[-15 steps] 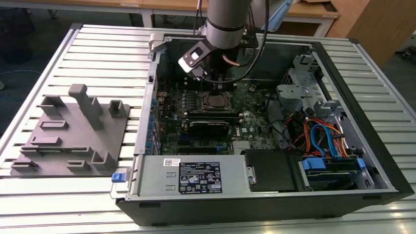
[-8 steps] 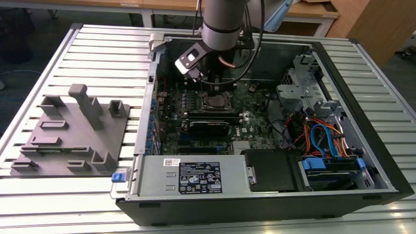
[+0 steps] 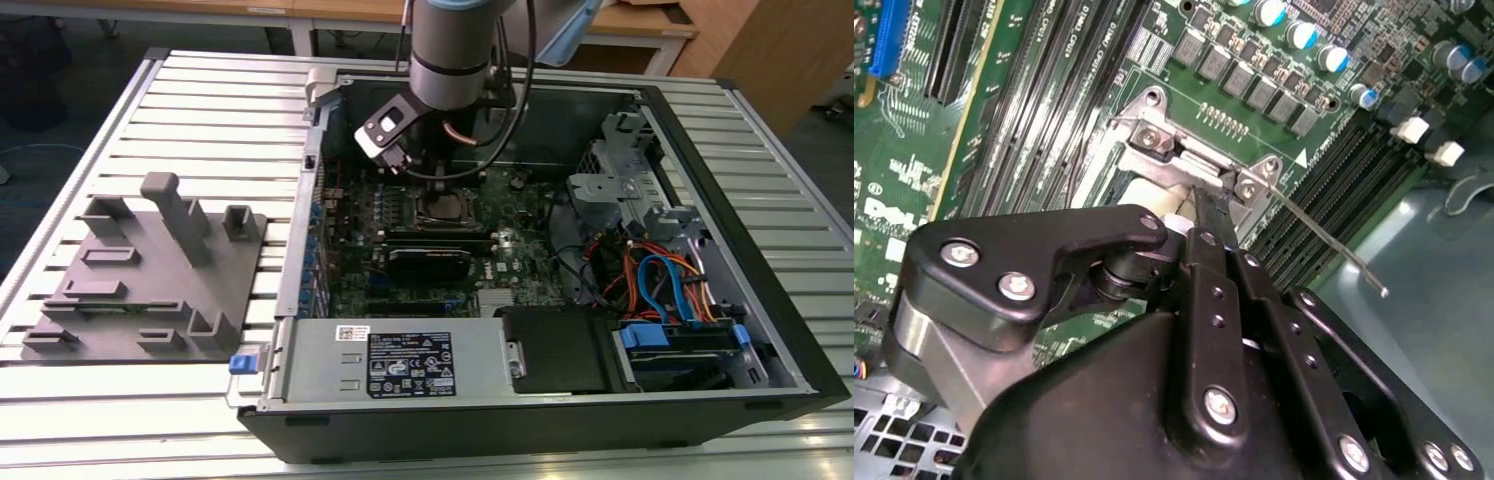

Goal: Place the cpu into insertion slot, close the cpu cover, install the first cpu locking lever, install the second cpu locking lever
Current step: 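Close the cpu cover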

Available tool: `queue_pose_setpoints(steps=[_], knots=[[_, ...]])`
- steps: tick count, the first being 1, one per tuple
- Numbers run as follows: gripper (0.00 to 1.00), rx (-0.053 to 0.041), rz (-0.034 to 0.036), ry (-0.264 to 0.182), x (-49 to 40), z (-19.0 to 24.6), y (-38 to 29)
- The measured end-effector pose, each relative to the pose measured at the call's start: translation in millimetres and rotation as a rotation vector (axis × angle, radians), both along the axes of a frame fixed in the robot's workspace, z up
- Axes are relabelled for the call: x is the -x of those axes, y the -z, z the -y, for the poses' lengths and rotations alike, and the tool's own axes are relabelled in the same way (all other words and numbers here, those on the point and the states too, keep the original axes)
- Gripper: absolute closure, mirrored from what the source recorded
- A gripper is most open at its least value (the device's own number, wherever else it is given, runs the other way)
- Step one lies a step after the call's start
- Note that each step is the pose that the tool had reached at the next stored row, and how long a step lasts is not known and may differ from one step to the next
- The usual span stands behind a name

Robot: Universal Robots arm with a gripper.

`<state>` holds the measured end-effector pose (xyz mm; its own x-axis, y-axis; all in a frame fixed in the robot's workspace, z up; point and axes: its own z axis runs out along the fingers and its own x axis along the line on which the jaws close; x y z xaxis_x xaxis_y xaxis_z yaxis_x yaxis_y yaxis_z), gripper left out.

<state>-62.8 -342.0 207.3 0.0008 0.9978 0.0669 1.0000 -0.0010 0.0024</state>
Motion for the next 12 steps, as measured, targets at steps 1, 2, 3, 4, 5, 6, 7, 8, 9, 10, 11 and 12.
queue_pose_setpoints(steps=[1, 2, 3, 4, 5, 6, 7, 8, 9, 10, 11, 12], knots=[[0.89, 0.0000, 0.0000, 0.000, 0.4, 0.0, 0.9], [0.89, 0.0000, 0.0000, 0.000, 0.7, 0.0, 1.8], [0.89, 0.0000, 0.0000, 0.000, 0.8, 0.0, 2.6], [0.89, -0.0001, 0.0000, 0.000, 0.9, 0.0, 3.5], [0.89, 0.0000, 0.0000, 0.000, 0.9, 0.0, 4.3], [0.89, 0.0000, 0.0000, 0.000, 1.0, 0.0, 5.2], [0.89, 0.0000, 0.0000, 0.000, 1.0, 0.0, 6.0], [0.89, 0.0000, 0.0000, 0.000, 1.0, 0.0, 6.5], [0.89, 0.0000, -0.0001, 0.000, 1.0, 0.0, 7.1], [0.89, 0.0000, 0.0000, 0.000, 1.0, 0.0, 7.8], [0.89, 0.0004, -0.0004, 0.000, 1.1, 0.1, 8.5], [0.89, 0.0008, -0.0007, 0.000, 1.1, 0.1, 8.9]])
